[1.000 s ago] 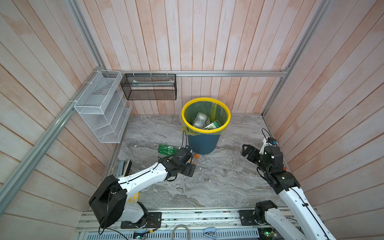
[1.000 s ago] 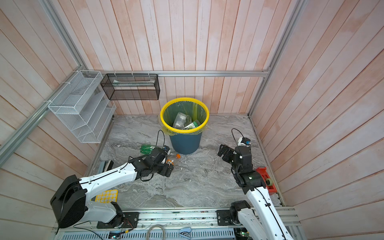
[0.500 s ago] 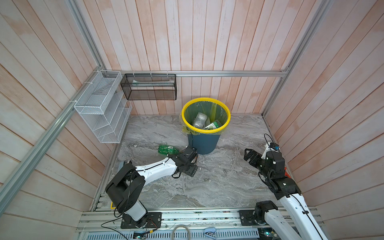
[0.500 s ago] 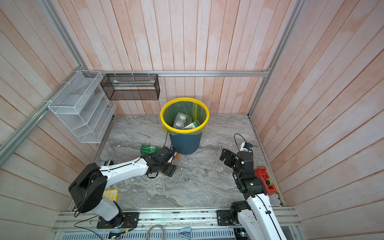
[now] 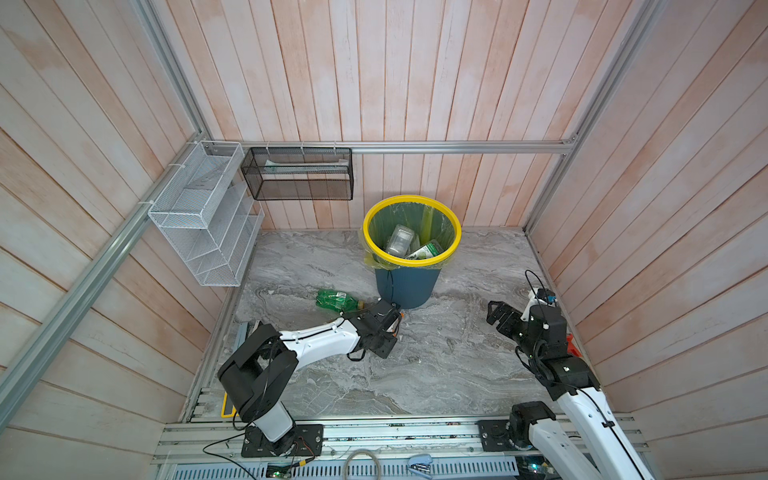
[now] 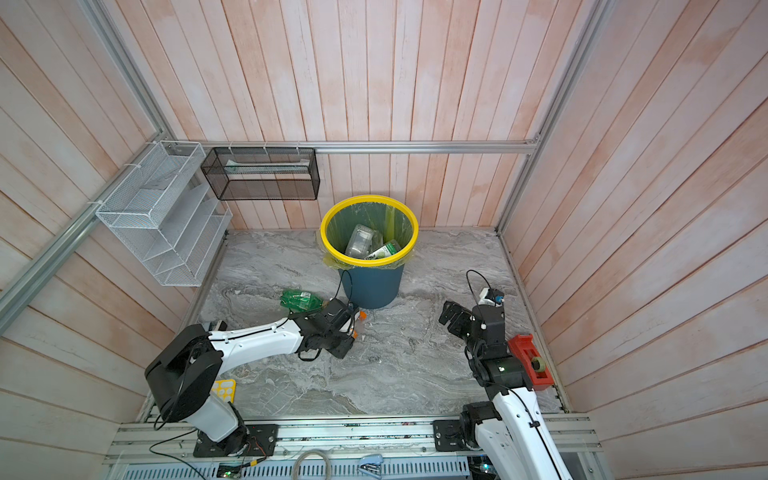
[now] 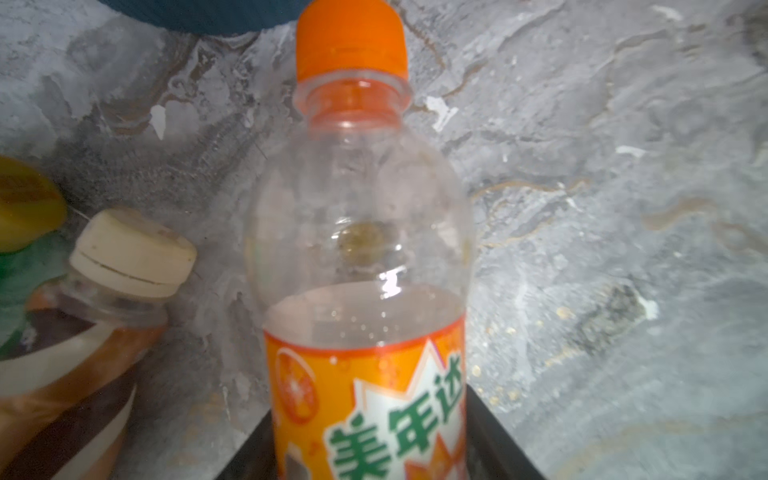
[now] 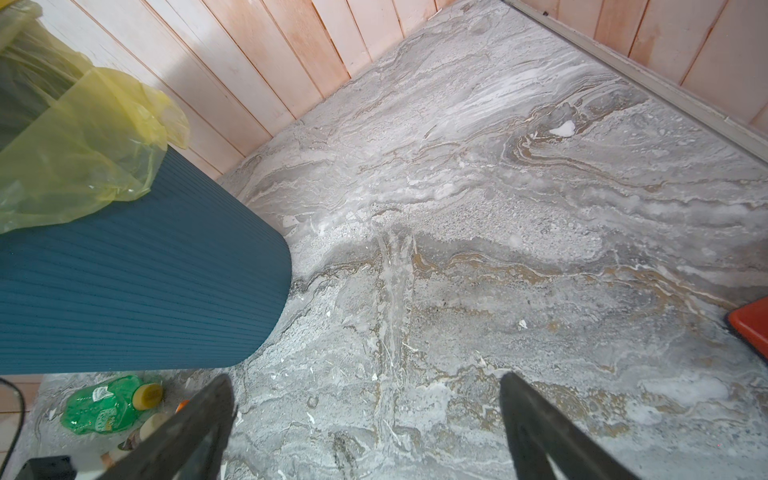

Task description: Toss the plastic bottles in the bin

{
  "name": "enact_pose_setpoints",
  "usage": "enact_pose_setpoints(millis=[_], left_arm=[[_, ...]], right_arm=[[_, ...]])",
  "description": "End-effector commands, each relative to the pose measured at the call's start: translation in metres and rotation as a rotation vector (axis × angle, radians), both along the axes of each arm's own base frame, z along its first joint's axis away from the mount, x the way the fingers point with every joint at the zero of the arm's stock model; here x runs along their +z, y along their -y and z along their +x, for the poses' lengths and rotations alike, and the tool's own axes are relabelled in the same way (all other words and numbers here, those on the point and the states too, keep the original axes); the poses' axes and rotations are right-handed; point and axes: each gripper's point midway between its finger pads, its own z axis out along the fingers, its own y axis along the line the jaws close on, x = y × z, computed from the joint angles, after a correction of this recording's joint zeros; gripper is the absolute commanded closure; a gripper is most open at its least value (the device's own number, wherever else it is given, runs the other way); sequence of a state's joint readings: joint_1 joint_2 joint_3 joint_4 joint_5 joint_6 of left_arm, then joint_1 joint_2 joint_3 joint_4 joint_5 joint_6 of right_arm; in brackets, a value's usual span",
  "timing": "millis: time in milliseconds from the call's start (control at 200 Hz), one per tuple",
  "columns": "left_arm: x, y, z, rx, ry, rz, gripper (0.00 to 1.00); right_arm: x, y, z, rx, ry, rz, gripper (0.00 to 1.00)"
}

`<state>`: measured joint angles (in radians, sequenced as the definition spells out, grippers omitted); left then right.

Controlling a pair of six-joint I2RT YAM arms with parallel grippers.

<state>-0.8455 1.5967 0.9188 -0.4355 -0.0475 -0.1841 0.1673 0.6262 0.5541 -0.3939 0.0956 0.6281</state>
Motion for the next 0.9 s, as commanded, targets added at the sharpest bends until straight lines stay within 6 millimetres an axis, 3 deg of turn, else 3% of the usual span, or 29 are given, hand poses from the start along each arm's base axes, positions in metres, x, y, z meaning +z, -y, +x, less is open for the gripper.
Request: enact_pose_setpoints(millis=[0, 250, 455, 675, 800, 895], left_arm=[[0.028, 0.009, -0.007, 0.018, 0.037, -0.157, 0.59], [0.110, -0.002, -0.032, 0.049, 0.226, -0.505, 0.61], [0.185, -0.039, -0.044, 0.119, 0.449, -0.652, 0.66], [0.286, -0.074, -0.042, 0.166, 0.741, -0.761, 0.68], [0.338, -0.065, -0.025, 0.148, 0.856, -0.703, 0.66], [0.364, -0.032, -0.002, 0.072, 0.858, -0.644, 0.63]], right_arm=[[-0.011, 0.002, -0.003, -0.012, -0.022, 0.010, 0.01], [-0.017, -0.001, -0.004, -0.008, -0.014, 0.044, 0.01], [-0.015, -0.001, -0.003, -0.016, -0.003, 0.059, 0.01], [-0.014, -0.004, -0.001, -0.008, 0.002, 0.071, 0.01], [-0.011, -0.004, -0.001, -0.005, 0.011, 0.074, 0.01], [-0.006, -0.005, -0.001, -0.001, 0.022, 0.076, 0.01]])
